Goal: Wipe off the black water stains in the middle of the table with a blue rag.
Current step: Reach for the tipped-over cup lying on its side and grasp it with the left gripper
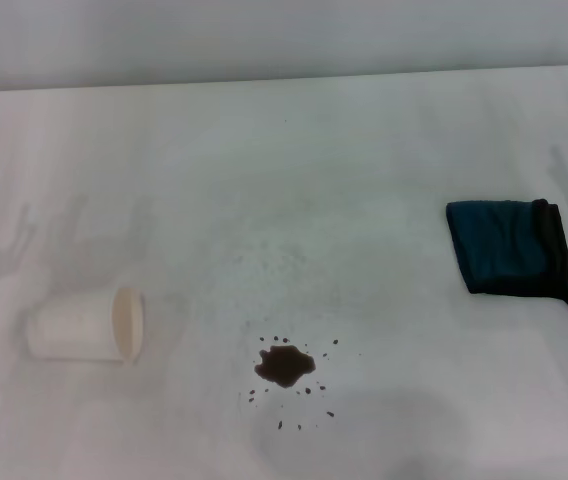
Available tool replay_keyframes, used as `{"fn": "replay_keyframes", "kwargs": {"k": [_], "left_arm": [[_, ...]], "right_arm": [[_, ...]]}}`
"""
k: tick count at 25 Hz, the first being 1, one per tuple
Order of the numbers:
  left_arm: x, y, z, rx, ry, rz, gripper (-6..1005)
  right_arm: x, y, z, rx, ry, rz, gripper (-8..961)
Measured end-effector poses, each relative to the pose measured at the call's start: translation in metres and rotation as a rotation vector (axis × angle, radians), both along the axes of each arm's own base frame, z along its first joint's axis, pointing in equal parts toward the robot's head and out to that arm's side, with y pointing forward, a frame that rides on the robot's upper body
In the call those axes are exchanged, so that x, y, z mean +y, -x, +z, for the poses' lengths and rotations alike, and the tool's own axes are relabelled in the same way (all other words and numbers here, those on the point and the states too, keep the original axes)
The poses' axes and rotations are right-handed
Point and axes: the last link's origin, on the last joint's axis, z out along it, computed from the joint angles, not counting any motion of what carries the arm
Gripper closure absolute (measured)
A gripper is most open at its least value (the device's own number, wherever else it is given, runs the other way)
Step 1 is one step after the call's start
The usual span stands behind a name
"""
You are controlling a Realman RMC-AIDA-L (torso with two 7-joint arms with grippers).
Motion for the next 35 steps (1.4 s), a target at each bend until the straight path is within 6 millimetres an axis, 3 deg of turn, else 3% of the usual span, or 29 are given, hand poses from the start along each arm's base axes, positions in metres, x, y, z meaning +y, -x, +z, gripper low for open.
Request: {"fn": "replay_keyframes", "kwargs": {"k": [10,21,26,27,29,35], "left_arm": [[0.001,0.0,0.001,-0.013,0.007,-0.003,146],[0.02,-0.004,0.001,-0.015,0.204,-0.082,155],[0.046,-0.006,0.023,0.0,0.416,-0.115,159],[0.059,-0.011,0.038,0.024,0.514,-0.12,160],[0.062,-0.013,0.044,0.029,0.548,-0.12,162],[0.083,-0.044,0.094,0.241,0.829,-0.161,167]], "right_arm": [[-0.006,-0.002,-0.008,0.044,0.013,-0.017,81],[-0.009,-0.005,-0.007,0.061,0.01,-0.033,82],[-0.005,-0.006,-0.008,0.06,0.022,-0.044,82],[-0.005,-0.006,-0.009,0.062,0.024,-0.047,82],[-0.004,-0.005,-0.01,0.068,0.026,-0.048,81],[0.001,0.002,-0.014,0.085,0.032,-0.026,81]]}}
